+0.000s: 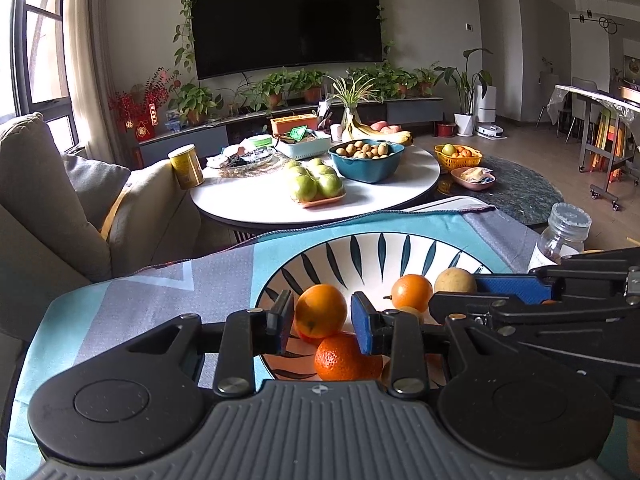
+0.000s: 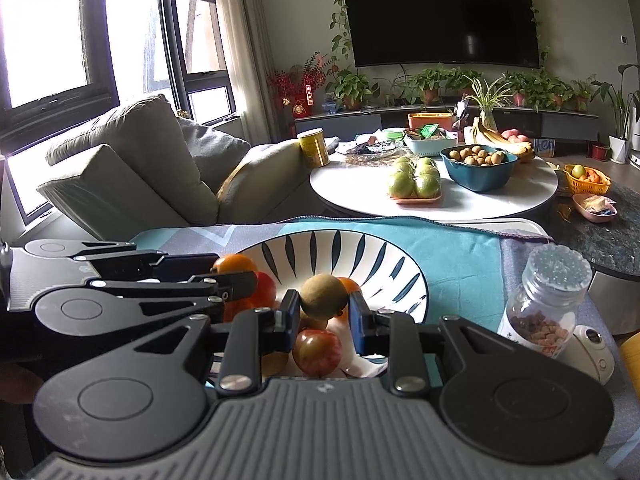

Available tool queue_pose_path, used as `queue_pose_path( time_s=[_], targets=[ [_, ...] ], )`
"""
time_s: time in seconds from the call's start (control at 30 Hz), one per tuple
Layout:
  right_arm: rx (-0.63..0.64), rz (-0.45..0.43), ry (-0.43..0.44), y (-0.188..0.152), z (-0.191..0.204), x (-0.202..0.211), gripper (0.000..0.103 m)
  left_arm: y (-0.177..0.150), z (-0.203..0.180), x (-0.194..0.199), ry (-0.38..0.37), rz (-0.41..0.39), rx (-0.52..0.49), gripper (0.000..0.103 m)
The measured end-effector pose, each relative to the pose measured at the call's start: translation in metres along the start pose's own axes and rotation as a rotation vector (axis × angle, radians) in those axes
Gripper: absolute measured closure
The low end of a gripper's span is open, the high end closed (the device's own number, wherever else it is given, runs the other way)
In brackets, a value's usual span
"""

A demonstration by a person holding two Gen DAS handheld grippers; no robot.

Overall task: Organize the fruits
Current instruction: 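Open the left gripper to drop the mandarin while the right gripper releases the kiwi, then move both grippers back to the last kiwi and large orange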

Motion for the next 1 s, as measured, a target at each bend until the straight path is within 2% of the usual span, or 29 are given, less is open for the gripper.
queue_pose_path(
  time_s=[0.07,0.63,1.0],
  targets=[
    [-0.001,0.002,0.001,0.0,0.0,0.0,0.025,0.0,0.001,0.001,0.005,-0.003,0.0,0.07],
    [0.005,0.004,0.004,-0.001,0.004,-0.002,0.025,0.001,0.008,0.017,0.03,-0.025,0.015,0.07],
    [0.007,-0.005,0.007,0.0,0.01,0.003,0.024,-0.009,0.018,0.043,0.048,-0.026,0.023,0.069]
  ],
)
Point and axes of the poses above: each gripper's, at about its wrist camera, not at the fingertips, and x roughly against the way its jaws point, z to its left, y to its top, the point moved 2 cm from there along -x, roughly the way its jaws point, and after that the axes turned 6 degrees about x, right-handed, at the moved point
